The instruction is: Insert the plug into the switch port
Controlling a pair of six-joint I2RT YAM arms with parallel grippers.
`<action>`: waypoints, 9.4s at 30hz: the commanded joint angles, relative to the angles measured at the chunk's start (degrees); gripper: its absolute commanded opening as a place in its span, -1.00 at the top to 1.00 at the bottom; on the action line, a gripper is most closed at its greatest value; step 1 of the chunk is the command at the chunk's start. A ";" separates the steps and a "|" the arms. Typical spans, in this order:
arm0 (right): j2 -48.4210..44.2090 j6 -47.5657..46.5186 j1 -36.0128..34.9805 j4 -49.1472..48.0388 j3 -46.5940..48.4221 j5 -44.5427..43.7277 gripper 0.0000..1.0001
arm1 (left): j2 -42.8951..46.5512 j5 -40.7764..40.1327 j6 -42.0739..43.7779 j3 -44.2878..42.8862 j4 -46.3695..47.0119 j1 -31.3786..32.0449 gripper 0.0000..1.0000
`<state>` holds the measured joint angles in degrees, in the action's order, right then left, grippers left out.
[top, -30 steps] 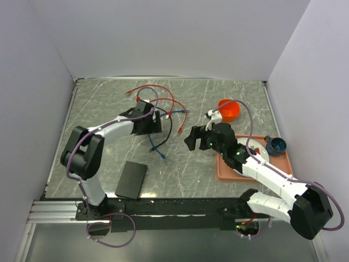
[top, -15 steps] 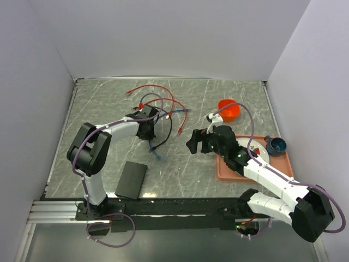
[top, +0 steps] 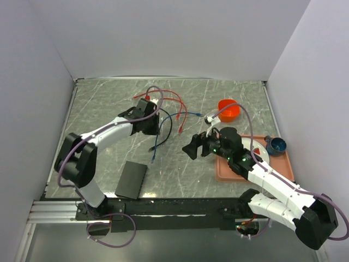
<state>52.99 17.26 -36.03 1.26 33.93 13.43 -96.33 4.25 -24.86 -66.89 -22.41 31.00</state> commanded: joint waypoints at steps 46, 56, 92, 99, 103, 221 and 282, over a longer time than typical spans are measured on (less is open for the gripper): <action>13.03 36.27 -0.18 -35.90 -3.61 1.71 1.00 | 33.29 11.04 -2.30 12.03 17.39 2.04 -0.99; 2.91 41.72 1.31 -23.84 -3.35 -4.56 1.00 | 43.16 16.39 -2.12 21.36 24.70 3.62 -0.78; 0.10 51.38 9.57 -28.59 -8.62 4.67 1.00 | 31.03 -2.49 5.88 18.82 22.94 23.14 0.19; 0.18 51.03 10.45 -27.98 -8.53 6.60 1.00 | 32.00 -2.41 5.88 18.03 23.38 23.31 0.67; 2.55 48.85 10.54 -28.68 -7.48 10.11 0.89 | 31.47 -0.65 6.14 16.27 22.59 23.31 0.99; 15.11 -16.21 -24.96 -0.55 9.57 -1.83 1.00 | 31.81 -9.87 -17.57 26.61 -5.10 -12.81 -0.61; 50.89 -7.94 -33.23 -9.61 18.27 -19.50 1.00 | 33.67 -1.26 -24.88 43.95 9.40 -12.02 -0.36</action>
<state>101.62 10.61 -68.55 -9.37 50.41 -3.90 -62.24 -0.40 -49.28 -24.38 -13.93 18.83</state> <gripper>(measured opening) 0.115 0.679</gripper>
